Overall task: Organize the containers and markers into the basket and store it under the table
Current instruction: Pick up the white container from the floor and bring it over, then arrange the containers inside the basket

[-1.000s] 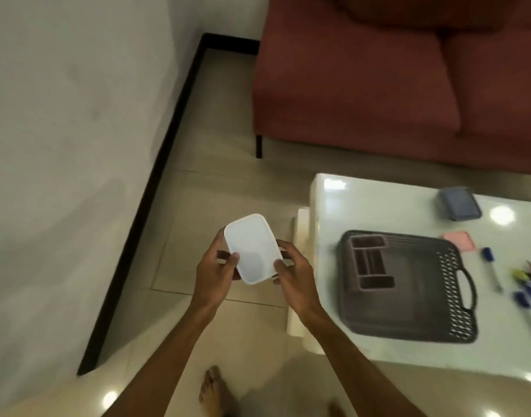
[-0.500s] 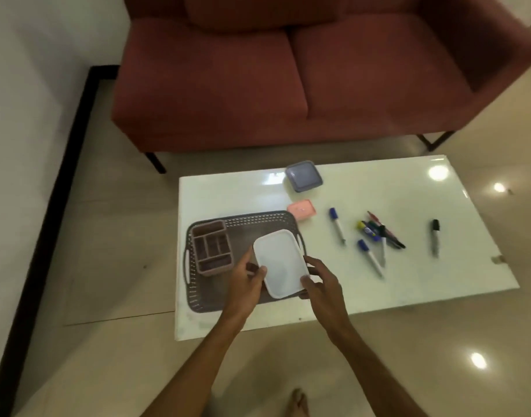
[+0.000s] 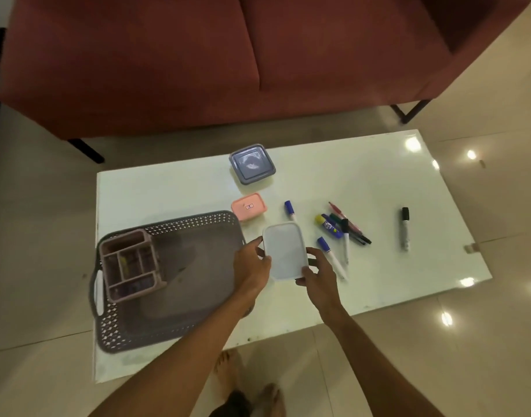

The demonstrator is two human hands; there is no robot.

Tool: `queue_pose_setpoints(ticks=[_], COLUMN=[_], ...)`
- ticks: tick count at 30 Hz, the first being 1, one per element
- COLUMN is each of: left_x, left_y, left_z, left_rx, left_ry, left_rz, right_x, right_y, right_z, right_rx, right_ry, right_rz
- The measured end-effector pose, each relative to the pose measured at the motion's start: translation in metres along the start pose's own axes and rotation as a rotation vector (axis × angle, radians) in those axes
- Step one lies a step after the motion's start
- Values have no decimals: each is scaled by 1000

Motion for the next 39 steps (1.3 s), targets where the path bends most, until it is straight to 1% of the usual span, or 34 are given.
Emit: queue_pose_setpoints(ticks=[2,5,8,10,12,14,17,19,21,23,26,29,31,34,39], left_x=[-10,-19,-24,-27,-34,-50,-92,-123,-153,-182,-215,-240,-253,-252,-187], left_y=[7,16,19,14,3,-11,-29,-40,-45,-42,-34,-29,-27,-32,-71], left_z=[0,-2,-7,-7,6,25,55,72,80,77,61,42,31,27,44], left_rx=[-90,-154,-227,-250,-252,-201,-38,0,-5,-23,-50,15,86,125,211], left_ry=[-17,-68,-105,-125,-93,-27,38,61,58,6,-114,-186,-190,-160,-33], left_rz=[0,-22,-47,-6,77,172,295,375,420,405,335,288,300,323,372], right_x=[-15,-32,-41,-46,-57,-76,-125,-159,-189,-212,-236,-261,-272,-267,-207], right_y=[5,9,11,3,-10,-13,3,20,40,60,78,88,93,90,73], right_z=[7,20,25,16,-6,-38,-89,-118,-139,-148,-152,-145,-143,-150,-169], right_rx=[22,39,79,203,346,393,341,294,277,322,397,411,406,376,232], right_ry=[10,51,49,13,-52,-174,-327,-350,-349,-356,-348,-288,-275,-279,-319], right_rz=[-26,-83,-160,-149,-74,-22,-27,-38,-57,-74,-87,-92,-112,-120,-142])
Point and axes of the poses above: each hand's wrist, its own x-axis away from the middle knuckle, its own y-axis out of the palm, z = x × y, the point moved 7 cm from there along -x, towards the middle knuckle, and after that the axes turned 2 degrees about x, right-handed, at the moved point
